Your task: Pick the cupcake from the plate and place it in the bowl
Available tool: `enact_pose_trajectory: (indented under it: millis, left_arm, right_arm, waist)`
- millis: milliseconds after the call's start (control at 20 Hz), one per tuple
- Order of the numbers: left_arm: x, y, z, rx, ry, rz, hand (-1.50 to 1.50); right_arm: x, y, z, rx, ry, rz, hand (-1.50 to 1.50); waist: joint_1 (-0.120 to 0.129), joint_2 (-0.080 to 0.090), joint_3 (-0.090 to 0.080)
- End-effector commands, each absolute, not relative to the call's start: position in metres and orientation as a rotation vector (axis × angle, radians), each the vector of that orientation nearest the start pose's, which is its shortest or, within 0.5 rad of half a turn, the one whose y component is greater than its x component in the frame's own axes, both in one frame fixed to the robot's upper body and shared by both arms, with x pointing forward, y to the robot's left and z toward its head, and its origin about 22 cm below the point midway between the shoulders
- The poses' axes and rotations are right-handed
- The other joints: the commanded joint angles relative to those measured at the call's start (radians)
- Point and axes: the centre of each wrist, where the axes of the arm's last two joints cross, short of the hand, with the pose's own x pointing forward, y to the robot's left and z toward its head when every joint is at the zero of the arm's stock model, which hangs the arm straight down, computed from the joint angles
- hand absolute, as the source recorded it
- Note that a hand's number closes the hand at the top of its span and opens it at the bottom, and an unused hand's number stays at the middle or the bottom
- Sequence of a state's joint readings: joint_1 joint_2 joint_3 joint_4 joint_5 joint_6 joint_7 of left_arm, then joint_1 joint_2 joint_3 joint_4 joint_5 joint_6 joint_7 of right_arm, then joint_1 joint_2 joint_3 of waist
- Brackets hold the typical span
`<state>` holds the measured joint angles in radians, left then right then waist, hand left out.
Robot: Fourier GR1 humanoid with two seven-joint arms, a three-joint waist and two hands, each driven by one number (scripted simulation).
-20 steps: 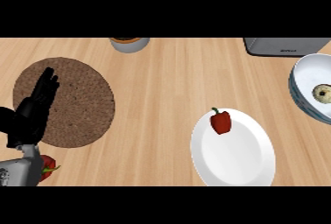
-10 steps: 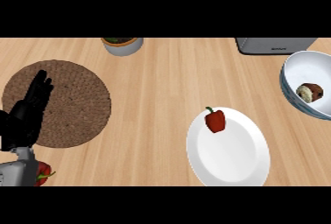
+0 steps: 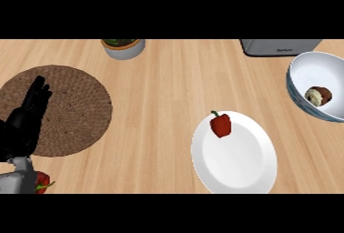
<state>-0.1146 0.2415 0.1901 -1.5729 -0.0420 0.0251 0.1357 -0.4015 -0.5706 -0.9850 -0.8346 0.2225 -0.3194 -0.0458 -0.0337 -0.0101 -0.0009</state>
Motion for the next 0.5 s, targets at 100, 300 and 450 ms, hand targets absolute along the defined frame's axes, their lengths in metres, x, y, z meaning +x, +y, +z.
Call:
enact_pose_trajectory:
  millis: [100,300,450]
  left_arm:
    - [0.26,0.322,0.05,0.363,-1.552,-0.037,0.0]
    - [0.277,0.313,0.078,0.346,-1.57,-0.053,0.0]
    - [0.273,0.299,0.06,0.348,-1.574,-0.069,0.0]
  right_arm:
    - [0.162,-0.537,0.053,-1.006,-1.36,-0.797,-1.5]
    - [0.127,-0.517,0.057,-1.004,-1.44,-0.811,-1.5]
    - [0.095,-0.525,0.084,-1.014,-1.479,-0.772,-1.5]
  waist:
    - [-0.004,-0.001,-0.002]
    - [0.011,0.004,0.0]
    - [0.02,0.007,0.0]
